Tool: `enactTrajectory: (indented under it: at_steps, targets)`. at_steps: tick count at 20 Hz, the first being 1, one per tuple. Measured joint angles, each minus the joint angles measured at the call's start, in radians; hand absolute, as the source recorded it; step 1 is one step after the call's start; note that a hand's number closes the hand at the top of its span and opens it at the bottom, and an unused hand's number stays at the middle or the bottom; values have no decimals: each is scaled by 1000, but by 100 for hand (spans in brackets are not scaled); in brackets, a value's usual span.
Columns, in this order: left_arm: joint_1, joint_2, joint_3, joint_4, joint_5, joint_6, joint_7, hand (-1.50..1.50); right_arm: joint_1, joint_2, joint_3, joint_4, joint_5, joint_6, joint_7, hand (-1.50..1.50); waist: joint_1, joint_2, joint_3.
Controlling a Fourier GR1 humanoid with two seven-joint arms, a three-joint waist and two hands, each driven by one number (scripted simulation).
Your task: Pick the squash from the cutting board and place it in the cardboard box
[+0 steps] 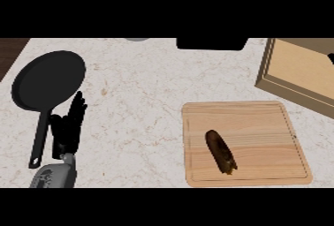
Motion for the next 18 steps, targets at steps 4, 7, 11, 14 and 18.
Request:
enactTrajectory:
  at_steps: [4,7,11,14,18]
  targets:
    - [-12,10,3,-5,8,-15,9,0,-71,-16,-26,208,14,-63,-27,-150,13,5,1]
    - [-19,0,-4,3,5,-13,6,0,-107,-18,-55,328,-4,-70,-56,-150,18,9,2]
    - [-5,-7,-12,-18,5,-14,9,0,-131,-18,-104,441,-49,-75,-136,-150,22,10,3]
    - [-4,-4,-12,-28,6,-16,15,0,-148,-25,-153,488,-106,-48,-220,-150,20,9,3]
    - [13,-1,-8,-26,9,-20,2,0,-175,-52,-240,543,-205,47,-297,-150,16,8,4]
